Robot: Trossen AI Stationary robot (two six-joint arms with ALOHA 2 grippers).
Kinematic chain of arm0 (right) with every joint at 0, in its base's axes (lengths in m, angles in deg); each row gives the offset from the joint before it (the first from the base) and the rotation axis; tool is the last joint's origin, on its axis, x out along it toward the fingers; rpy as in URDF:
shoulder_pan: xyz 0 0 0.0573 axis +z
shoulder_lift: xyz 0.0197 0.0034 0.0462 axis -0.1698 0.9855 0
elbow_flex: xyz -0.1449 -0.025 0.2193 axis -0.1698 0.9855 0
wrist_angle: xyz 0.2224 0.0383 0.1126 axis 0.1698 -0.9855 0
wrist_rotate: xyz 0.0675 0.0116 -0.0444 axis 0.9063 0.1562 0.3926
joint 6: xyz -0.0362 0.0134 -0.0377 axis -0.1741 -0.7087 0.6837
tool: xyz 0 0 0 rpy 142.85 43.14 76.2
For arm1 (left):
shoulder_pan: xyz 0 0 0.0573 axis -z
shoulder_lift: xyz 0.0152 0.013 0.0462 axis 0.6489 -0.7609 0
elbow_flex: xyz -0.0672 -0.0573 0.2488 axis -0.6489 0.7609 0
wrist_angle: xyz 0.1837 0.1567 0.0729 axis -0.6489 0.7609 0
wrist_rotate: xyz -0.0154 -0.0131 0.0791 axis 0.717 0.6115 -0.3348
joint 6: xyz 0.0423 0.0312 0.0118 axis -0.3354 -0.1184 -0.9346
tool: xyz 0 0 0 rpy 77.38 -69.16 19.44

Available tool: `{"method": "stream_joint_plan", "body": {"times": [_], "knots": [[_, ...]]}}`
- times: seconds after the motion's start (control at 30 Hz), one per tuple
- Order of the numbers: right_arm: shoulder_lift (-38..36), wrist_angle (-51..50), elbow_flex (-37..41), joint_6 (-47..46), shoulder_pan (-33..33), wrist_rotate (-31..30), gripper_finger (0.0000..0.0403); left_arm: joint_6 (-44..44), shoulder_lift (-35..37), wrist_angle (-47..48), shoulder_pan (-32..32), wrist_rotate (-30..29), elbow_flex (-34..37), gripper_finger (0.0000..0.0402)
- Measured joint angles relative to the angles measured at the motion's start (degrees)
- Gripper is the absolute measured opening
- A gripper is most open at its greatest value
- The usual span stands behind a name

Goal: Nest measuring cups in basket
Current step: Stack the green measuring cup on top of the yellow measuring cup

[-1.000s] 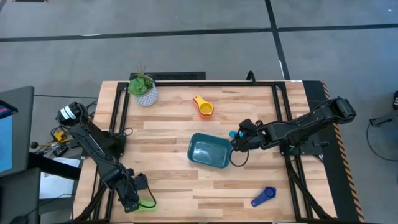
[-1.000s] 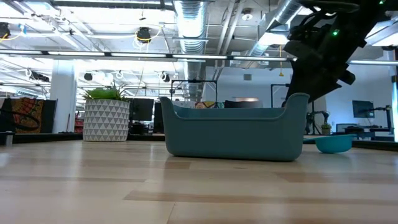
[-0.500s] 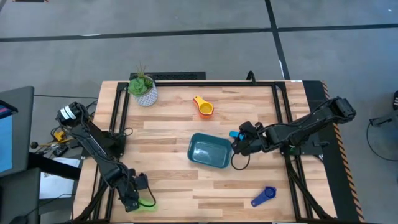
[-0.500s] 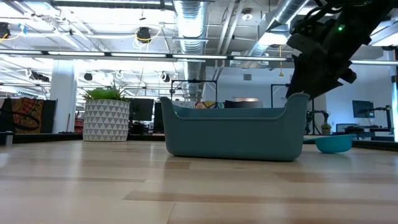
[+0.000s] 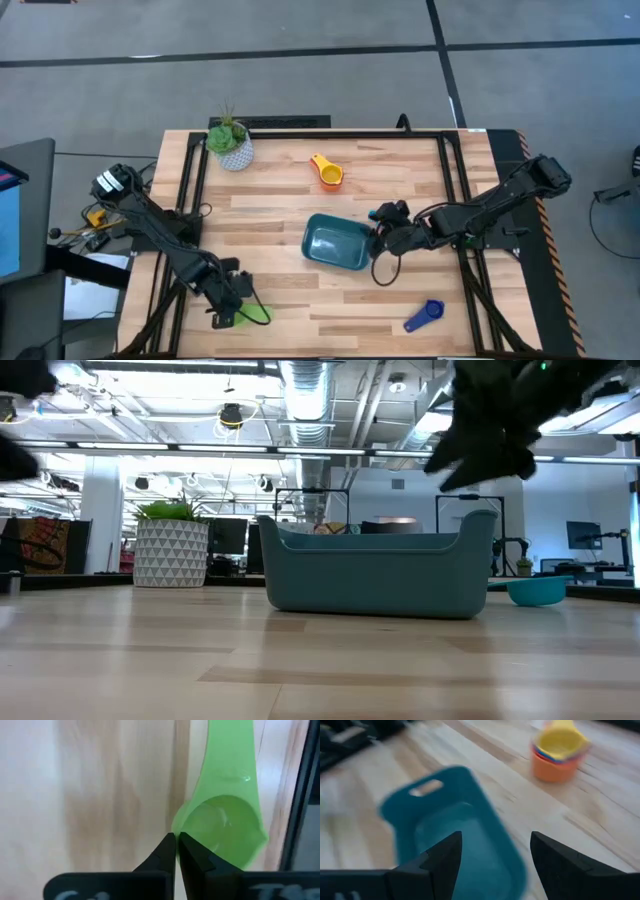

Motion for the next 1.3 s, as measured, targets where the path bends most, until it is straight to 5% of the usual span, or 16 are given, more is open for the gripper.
{"method": "stream_joint_plan", "body": {"times": [0.2,0.43,0.6,0.77,0.93,1.13,1.3], "knots": [[0.0,12.16,0.0,9.12,2.65,-1.87,0.026,-17.14,0.04,2.72,-5.25,-14.72,-8.76,0.0001],[-0.07,23.64,0.02,10.97,10.43,-27.76,0.026,-23.25,0.07,-3.83,-11.1,-46.3,-12.88,0.0001],[-0.07,28.14,0.02,15.6,12.89,-34.32,0.026,-21.19,0.07,-16.24,-16.62,-60.3,-10.75,0.0],[2.07,27.81,0.15,15.84,11.46,-33.93,0.026,-24.2,0.04,-30.28,-22.98,-60.61,-8.51,0.0],[1.88,30.88,0.08,22.59,7.38,-23.89,0.026,-29.33,-0.02,-35.91,-27.74,-53.31,-7.96,0.0],[1.84,40.77,0.04,34.53,3.77,-14.8,0.026,-39.14,-0.02,-41.5,-29.27,-47.37,-7.96,0.0],[1.82,44.13,0.02,36.42,0.74,-13.34,0.026,-46.21,-0.02,-45.14,-29.27,-46.51,-7.96,0.0]]}}
